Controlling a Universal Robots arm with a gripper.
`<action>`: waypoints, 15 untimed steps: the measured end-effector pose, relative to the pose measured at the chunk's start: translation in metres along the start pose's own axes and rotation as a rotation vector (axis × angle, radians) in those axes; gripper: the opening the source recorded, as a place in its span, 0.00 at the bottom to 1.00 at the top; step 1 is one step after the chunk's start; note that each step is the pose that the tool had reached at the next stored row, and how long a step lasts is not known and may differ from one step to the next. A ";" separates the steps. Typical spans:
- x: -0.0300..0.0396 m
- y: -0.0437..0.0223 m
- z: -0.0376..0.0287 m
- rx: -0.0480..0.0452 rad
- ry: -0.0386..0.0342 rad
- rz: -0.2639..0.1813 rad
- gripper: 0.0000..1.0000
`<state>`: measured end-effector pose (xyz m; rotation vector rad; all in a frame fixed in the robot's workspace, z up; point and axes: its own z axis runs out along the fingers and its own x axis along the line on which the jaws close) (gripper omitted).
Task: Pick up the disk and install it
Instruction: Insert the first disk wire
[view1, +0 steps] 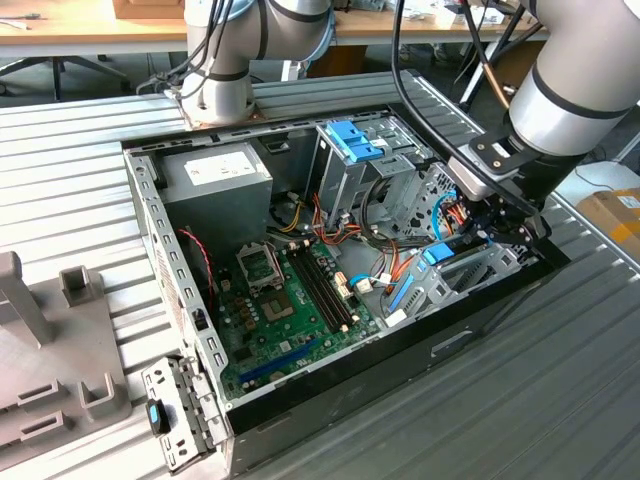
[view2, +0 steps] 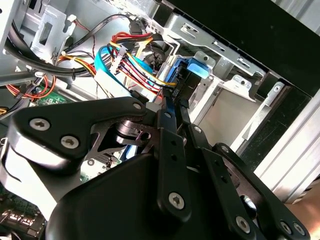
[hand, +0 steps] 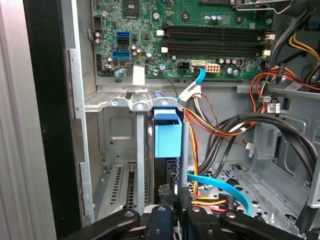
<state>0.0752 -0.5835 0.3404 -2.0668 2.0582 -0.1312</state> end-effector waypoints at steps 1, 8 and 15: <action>0.0000 0.0001 0.0001 -0.0001 -0.0002 0.000 0.17; -0.0001 0.0002 0.0007 0.0002 -0.0005 0.003 0.17; -0.0003 -0.0003 -0.0014 0.0004 -0.0005 0.004 0.17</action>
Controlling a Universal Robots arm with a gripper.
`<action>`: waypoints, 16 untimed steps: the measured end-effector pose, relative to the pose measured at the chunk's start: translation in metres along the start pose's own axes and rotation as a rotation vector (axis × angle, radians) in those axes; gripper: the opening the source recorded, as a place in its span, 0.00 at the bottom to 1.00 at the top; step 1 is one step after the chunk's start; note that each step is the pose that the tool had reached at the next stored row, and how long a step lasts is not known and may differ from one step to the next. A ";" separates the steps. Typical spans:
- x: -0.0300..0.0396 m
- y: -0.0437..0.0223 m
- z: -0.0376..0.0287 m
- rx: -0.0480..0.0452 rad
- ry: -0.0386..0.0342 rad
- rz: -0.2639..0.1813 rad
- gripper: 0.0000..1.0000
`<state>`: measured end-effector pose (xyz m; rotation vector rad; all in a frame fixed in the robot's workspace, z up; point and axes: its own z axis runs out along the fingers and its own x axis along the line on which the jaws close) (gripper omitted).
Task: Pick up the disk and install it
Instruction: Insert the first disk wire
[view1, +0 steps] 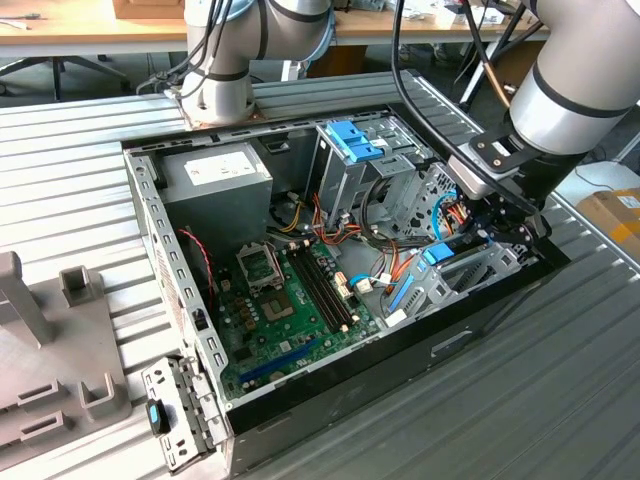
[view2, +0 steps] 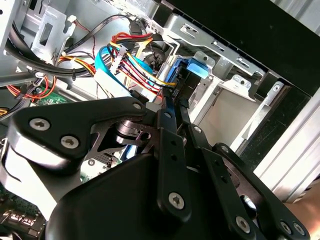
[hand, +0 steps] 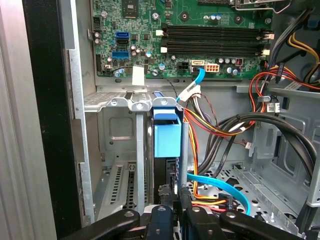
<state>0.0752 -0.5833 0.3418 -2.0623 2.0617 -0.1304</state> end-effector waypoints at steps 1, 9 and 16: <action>0.0000 0.0000 0.0000 0.0000 -0.0001 0.000 0.17; -0.0005 0.0002 0.0010 0.0011 0.0023 0.011 0.17; -0.0001 0.0012 0.0054 0.0012 0.0028 0.012 0.17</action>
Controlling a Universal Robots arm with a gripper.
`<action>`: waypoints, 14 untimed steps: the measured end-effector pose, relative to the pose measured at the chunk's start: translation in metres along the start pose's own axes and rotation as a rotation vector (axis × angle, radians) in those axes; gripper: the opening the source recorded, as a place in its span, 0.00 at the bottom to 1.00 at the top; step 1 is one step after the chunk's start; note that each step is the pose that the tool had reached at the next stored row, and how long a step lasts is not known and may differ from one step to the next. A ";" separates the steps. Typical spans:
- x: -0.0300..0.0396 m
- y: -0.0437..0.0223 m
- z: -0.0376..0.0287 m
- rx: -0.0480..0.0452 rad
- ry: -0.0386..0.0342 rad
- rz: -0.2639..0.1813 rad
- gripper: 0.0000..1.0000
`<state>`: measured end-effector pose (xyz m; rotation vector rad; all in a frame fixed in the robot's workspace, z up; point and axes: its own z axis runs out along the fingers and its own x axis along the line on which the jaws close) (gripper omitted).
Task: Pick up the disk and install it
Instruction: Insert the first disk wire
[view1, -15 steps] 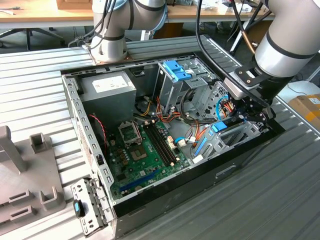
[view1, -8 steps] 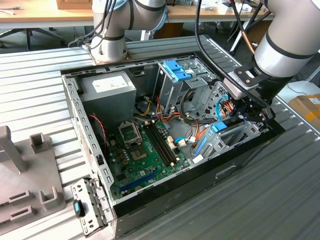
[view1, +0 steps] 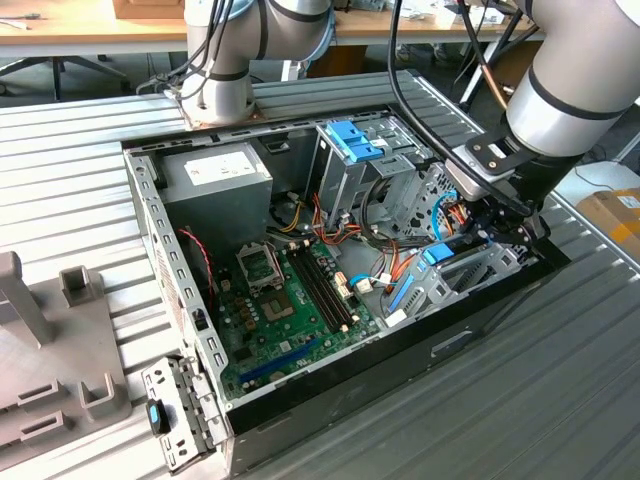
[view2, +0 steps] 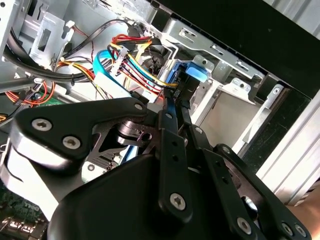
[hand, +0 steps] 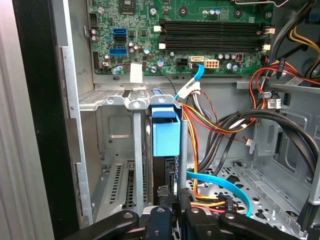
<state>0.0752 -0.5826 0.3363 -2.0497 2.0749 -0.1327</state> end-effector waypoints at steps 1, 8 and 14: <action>0.0000 0.0000 0.0001 0.0000 -0.0002 0.000 0.17; 0.0000 0.0020 -0.0006 0.0008 -0.0005 0.000 0.17; -0.0001 0.0039 -0.0020 0.0023 0.0003 0.002 0.17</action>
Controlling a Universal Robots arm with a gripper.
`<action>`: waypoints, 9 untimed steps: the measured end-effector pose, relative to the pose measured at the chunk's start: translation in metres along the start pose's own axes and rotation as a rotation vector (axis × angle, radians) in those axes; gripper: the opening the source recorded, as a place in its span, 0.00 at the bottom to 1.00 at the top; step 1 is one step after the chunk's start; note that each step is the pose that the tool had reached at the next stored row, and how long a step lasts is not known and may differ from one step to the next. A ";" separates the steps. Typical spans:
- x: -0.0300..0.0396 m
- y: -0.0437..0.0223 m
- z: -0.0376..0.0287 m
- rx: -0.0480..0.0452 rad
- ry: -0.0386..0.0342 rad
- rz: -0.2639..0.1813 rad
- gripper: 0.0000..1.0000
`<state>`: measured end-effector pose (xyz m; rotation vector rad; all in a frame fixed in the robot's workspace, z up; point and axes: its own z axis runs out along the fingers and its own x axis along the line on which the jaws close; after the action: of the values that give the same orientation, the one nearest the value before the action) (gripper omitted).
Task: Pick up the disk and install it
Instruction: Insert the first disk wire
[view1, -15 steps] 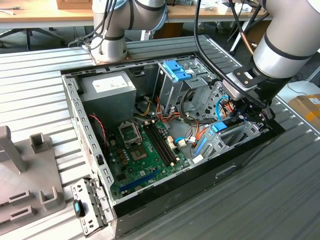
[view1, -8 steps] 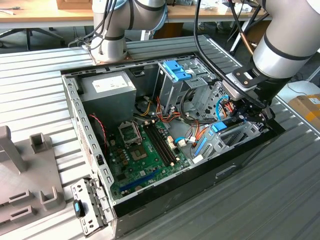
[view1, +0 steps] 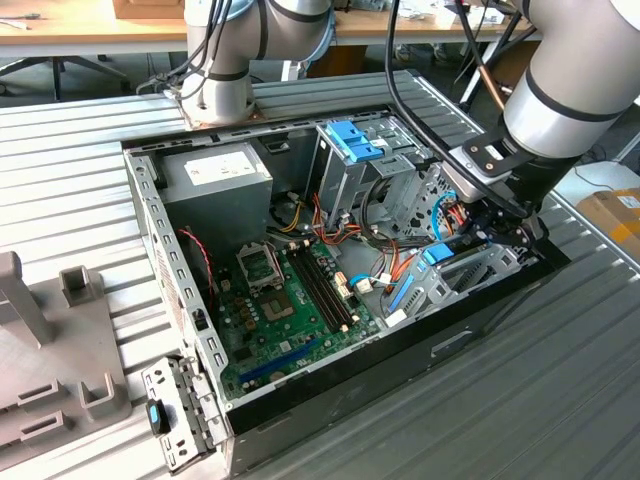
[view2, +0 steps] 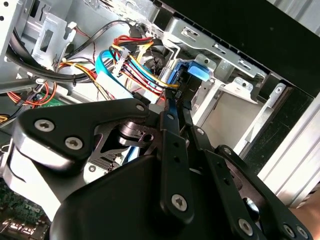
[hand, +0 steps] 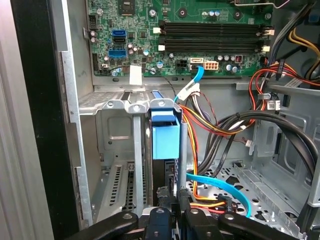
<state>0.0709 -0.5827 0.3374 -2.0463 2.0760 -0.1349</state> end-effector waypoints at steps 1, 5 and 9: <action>0.0000 0.0003 -0.0001 0.0002 0.0000 0.001 0.17; 0.0000 0.0010 0.0003 0.0007 0.0016 0.005 0.17; -0.0011 0.0011 0.0006 0.0009 0.0013 0.007 0.17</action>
<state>0.0700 -0.5815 0.3367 -2.0389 2.0830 -0.1361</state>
